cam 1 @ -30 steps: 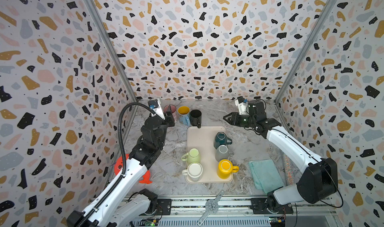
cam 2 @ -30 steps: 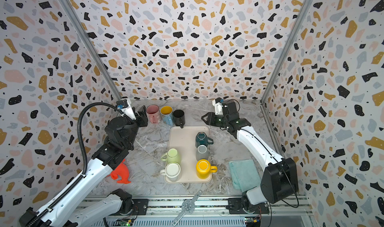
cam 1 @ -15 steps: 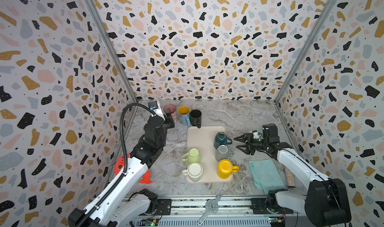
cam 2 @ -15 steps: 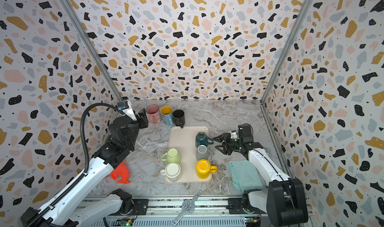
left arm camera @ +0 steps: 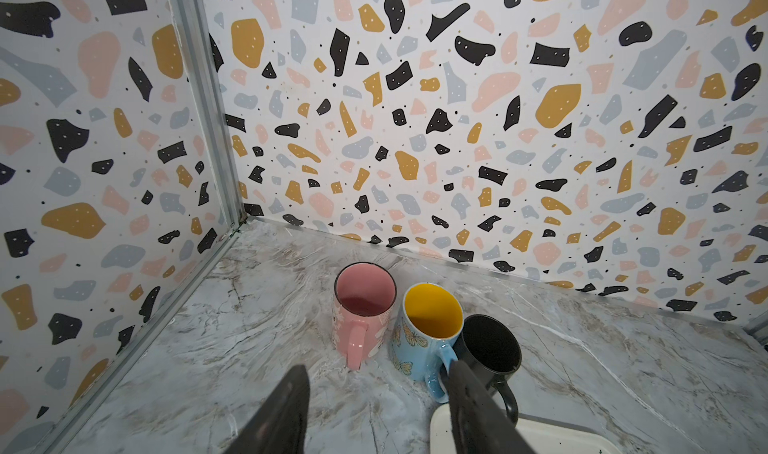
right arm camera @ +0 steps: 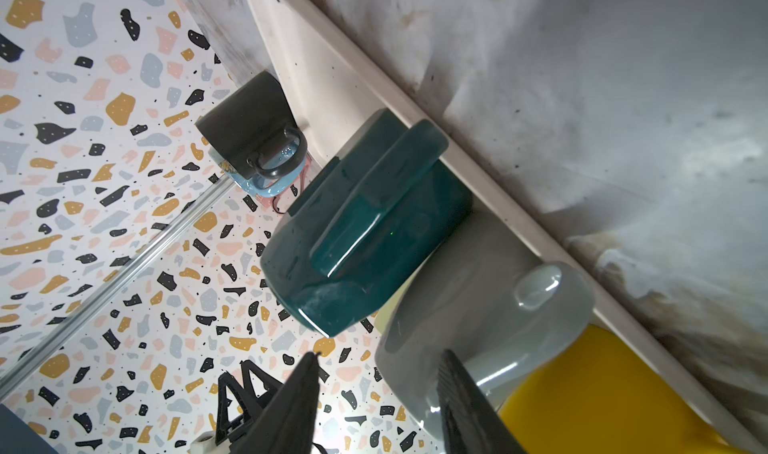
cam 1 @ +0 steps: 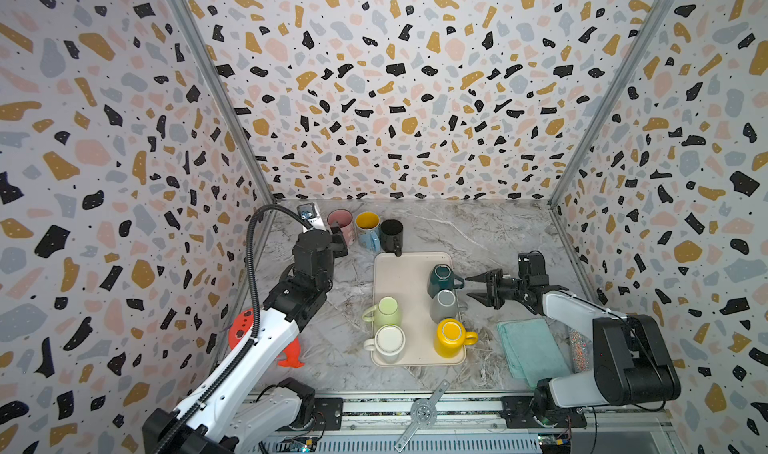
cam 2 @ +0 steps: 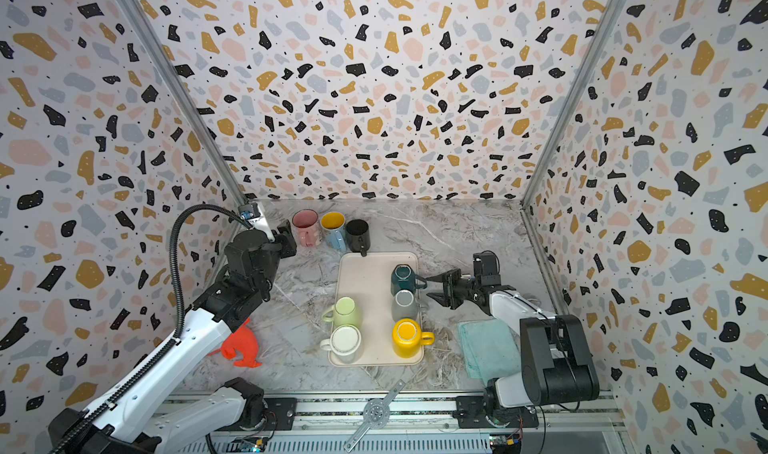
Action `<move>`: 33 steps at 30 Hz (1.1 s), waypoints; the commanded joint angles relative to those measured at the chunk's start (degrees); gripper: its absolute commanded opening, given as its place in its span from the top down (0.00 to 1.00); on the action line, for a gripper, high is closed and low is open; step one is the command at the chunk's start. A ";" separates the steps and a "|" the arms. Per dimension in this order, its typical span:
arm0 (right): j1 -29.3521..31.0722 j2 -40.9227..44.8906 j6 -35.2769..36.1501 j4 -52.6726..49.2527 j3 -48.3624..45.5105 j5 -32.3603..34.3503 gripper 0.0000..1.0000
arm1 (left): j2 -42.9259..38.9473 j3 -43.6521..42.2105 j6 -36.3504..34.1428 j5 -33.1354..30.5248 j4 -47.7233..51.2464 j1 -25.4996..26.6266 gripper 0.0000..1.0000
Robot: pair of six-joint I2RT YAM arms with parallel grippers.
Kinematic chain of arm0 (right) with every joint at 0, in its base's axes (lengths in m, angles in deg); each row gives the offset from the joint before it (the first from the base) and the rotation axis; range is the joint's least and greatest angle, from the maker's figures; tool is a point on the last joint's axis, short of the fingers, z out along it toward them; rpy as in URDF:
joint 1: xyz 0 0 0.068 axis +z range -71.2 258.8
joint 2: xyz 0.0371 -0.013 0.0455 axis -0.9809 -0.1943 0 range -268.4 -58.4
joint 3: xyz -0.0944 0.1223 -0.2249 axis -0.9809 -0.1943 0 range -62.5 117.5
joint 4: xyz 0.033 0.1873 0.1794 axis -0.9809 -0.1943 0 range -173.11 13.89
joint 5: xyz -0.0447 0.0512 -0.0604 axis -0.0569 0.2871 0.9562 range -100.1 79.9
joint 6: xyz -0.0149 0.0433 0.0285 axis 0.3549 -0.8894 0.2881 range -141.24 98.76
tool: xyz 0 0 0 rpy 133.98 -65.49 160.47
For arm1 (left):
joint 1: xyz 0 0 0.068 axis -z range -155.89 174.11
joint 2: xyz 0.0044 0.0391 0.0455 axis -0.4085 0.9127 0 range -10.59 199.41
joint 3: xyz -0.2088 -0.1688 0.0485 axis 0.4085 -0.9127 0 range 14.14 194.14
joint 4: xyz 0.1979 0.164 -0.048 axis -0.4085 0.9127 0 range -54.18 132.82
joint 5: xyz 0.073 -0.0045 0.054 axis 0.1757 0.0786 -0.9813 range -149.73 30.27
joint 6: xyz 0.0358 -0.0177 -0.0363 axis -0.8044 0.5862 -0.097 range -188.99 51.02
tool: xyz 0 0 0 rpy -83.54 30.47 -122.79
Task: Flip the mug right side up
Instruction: 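Move the right gripper to the upside-down dark green mug on the tray and grasp it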
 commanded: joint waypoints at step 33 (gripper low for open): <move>2.36 -16.12 -4.90 7.70 10.11 -1.51 0.53 | 4.55 1.64 3.20 4.12 0.44 -6.73 0.45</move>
